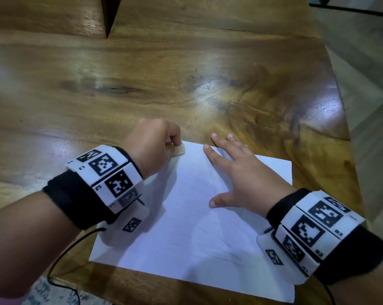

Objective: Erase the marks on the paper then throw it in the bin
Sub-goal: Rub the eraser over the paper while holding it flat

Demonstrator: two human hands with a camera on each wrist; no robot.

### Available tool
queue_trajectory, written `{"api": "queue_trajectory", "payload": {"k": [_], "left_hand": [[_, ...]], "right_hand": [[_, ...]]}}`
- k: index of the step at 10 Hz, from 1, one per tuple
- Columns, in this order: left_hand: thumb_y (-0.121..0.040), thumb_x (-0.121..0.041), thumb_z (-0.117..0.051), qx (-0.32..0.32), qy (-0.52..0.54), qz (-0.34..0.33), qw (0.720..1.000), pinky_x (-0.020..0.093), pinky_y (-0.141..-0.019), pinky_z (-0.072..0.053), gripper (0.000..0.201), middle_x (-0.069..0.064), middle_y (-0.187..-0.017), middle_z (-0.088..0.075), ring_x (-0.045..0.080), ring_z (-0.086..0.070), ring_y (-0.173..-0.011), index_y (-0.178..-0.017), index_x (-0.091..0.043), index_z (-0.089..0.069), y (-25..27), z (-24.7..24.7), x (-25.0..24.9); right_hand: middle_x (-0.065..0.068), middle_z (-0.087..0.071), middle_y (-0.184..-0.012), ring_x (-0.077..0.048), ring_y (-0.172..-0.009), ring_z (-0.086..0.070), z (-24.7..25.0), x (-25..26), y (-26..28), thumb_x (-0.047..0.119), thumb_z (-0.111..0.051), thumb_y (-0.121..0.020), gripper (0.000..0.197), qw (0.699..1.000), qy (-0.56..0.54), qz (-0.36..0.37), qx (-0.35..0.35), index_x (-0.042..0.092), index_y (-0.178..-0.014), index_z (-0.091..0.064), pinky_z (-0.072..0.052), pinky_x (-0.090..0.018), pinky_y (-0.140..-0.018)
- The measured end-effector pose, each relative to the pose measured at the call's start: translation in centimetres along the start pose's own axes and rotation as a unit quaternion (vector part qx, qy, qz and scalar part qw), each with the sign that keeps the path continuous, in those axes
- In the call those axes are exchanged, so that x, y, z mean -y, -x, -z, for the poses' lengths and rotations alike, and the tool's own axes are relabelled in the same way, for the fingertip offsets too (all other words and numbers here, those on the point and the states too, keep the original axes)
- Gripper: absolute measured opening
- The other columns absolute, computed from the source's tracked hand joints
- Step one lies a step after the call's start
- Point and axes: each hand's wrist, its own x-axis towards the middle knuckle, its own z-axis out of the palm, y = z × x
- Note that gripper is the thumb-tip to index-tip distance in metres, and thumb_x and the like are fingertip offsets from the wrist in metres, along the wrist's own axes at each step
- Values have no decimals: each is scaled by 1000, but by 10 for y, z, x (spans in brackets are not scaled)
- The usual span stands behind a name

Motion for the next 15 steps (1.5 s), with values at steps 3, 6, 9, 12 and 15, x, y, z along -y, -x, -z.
{"api": "queue_trajectory", "payload": {"k": [3,6,9,12,15], "left_hand": [[-76,-12,-66,36,-12,-11,999,23,-67,-40,9,5,-77,-61,21,-55,-77,-84,-11,-68,-7,1,-11],[-78,-8,-63,61,-34,-47,996,24,-70,-43,8,0,-69,-59,17,-53,-74,-84,-11,-67,-10,-2,-16],[-76,-9,-63,123,-52,-72,988,22,-62,-42,11,2,-73,-66,20,-61,-76,-85,-13,-69,-4,-1,-18],[-75,-9,-62,184,-70,-107,975,10,-52,-33,13,-10,-59,-54,12,-52,-67,-84,-15,-69,3,-5,-20],[-75,-19,-67,181,-83,-157,967,19,-52,-29,7,-6,-69,-55,12,-49,-67,-82,-15,-69,8,-10,-21]], "right_hand": [[11,22,-155,-12,-142,24,0,0,0,53,-71,-71,109,1000,-2,0,0,31,-149,2,10,-30,-115],[11,21,-155,-13,-142,23,0,0,0,52,-71,-70,109,1000,-4,-2,-2,31,-149,1,9,-30,-116],[10,19,-156,-13,-143,21,-2,-1,-1,53,-72,-69,110,1000,-4,0,-7,31,-149,0,8,-30,-116],[11,18,-156,-13,-143,20,-1,-1,-1,50,-74,-68,110,1000,-12,-3,-9,31,-149,-2,8,-30,-116],[11,17,-156,-13,-143,19,-2,-1,-2,51,-74,-67,110,1000,-8,-5,-11,31,-149,-2,7,-31,-117]]}}
